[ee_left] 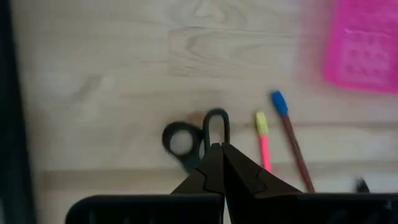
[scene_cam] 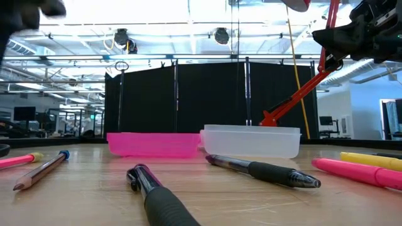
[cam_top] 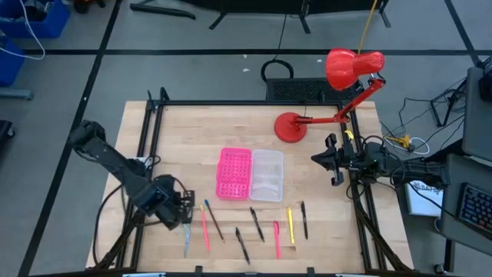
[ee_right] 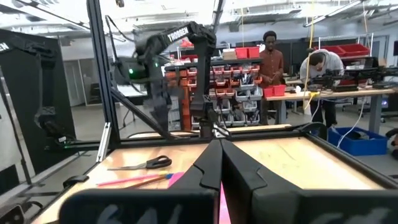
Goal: Pick & place school supplies into a supply box
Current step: Put the black scissors into the pink supply box
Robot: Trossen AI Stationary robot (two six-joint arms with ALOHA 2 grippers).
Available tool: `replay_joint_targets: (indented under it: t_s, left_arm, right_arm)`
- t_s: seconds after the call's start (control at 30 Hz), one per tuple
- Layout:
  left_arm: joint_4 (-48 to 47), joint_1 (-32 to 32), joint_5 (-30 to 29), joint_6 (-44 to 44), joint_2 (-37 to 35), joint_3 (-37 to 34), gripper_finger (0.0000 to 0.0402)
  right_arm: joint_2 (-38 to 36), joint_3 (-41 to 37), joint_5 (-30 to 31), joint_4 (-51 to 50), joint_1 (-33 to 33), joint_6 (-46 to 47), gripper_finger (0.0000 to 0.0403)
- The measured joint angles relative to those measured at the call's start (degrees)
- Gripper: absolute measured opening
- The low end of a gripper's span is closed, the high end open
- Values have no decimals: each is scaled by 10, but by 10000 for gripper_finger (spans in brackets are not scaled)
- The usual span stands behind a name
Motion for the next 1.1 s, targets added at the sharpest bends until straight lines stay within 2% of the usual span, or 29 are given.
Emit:
replay_joint_targets:
  t_s: [0.1, 0.23, 0.37, 0.47, 0.6, 0.83, 0.93, 1.1]
  left_arm:
    - [51, 8, 21, -1, 1, -43, 12]
    - [103, 24, 22, 43, 3, -56, 30]
    - [109, 28, 29, 54, 5, -57, 49]
    - [113, 28, 62, 51, 19, -57, 69]
    - [143, 28, 105, 39, 48, -57, 113]
    - [168, 40, 116, 44, 87, -57, 196]
    - [169, 49, 129, 61, 100, -57, 207]
    - [168, 60, 142, 84, 123, -57, 205]
  right_arm:
    - [0, 0, 1, 10, 0, -10, 0]
    - [0, 0, 1, 18, 0, -14, 0]
    - [0, 0, 1, 21, 0, -14, 0]
    - [0, 0, 1, 21, 0, -14, 0]
    - [0, 0, 1, 21, 0, -14, 0]
    - [0, 0, 1, 20, 0, -14, 0]
    - [0, 0, 1, 20, 0, -14, 0]
    - [0, 0, 1, 20, 0, -14, 0]
